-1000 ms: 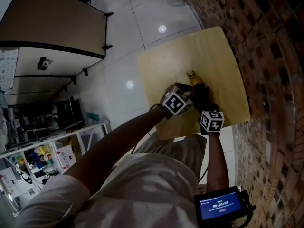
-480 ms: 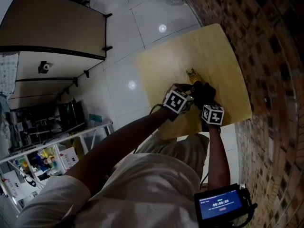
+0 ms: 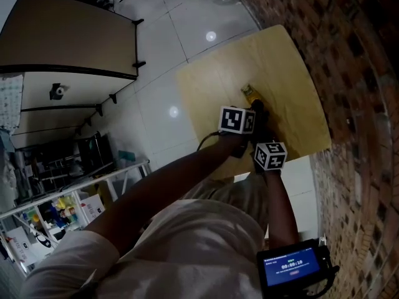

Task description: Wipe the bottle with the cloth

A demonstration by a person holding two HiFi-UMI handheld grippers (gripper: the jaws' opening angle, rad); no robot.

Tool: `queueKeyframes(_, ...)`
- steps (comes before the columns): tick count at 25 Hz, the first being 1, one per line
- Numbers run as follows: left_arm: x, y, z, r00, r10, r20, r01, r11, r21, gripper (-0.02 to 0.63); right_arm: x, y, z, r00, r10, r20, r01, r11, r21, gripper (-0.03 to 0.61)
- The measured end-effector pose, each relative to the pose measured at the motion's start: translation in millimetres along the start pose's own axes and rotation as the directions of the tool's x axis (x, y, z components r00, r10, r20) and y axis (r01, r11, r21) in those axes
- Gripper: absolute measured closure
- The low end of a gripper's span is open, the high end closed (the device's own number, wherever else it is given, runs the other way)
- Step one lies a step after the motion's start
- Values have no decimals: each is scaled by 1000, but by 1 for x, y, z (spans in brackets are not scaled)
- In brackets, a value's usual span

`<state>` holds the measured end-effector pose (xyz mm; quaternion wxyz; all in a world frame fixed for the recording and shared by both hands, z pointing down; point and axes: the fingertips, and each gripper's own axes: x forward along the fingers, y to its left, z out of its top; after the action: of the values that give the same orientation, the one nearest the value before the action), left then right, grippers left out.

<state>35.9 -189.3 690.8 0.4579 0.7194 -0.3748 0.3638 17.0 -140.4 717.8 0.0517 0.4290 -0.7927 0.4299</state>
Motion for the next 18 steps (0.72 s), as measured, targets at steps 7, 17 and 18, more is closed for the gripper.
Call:
queueKeyframes(7,2,0,8,1000,7,-10,-8,999,-34,446,35,-31,-21,985,-131,-112,145,981,129,511)
queueKeyframes(17,0,-5,-3,989,-50,-142,73,984,163,446,-32,-58,-8,991,-134,27,125,965,230,511)
queueKeyframes(18,-2,-4,-3,984,-67,-162,104,967,234,446,-41,-61,2,992,-113,53,99,971,217,511)
